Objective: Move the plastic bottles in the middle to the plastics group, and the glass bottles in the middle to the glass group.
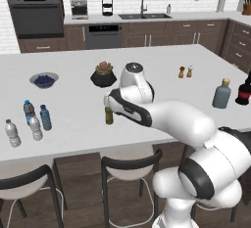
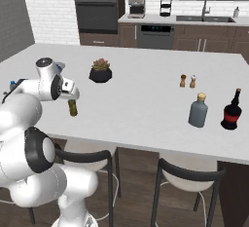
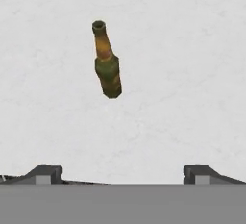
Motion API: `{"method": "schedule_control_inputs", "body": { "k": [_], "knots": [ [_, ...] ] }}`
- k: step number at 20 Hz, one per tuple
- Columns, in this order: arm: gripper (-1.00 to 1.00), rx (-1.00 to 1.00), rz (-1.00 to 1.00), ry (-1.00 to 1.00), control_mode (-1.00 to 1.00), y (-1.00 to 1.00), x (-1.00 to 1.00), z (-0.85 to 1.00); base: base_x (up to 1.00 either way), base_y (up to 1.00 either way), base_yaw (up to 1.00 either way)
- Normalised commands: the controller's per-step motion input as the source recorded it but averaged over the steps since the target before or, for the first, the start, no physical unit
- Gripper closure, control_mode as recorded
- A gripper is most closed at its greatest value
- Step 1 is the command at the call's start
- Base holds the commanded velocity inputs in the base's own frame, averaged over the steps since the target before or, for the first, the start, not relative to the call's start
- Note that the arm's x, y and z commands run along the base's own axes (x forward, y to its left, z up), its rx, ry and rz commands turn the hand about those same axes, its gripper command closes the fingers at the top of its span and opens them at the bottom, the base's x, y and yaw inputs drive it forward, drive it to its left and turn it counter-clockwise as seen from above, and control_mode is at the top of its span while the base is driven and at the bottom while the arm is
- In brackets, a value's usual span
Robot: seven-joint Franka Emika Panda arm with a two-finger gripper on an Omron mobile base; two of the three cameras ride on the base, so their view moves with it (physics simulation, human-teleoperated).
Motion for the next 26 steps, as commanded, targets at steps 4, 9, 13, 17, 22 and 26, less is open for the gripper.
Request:
{"method": "schedule_control_inputs", "body": {
  "k": [4,9,13,17,22,26],
  "knots": [
    [-1.00,0.02,0.03,-0.06,-1.00,0.00,0.30,-0.28,0.00,0.00,0.00],
    [-1.00,0.05,0.08,-0.07,-1.00,0.06,0.12,-0.16,0.00,0.00,0.00],
    [-1.00,0.03,0.10,-0.04,-1.00,0.02,0.12,-0.11,0.00,0.00,0.00],
    [-1.00,0.00,0.07,-0.01,-1.00,0.01,0.12,0.00,0.00,0.00,0.00],
    [-1.00,0.00,0.03,0.00,-1.00,0.05,0.35,0.00,0.00,0.00,0.00],
    [-1.00,0.00,0.02,0.01,-1.00,0.10,0.31,0.00,0.00,0.00,0.00]
  ]
}}
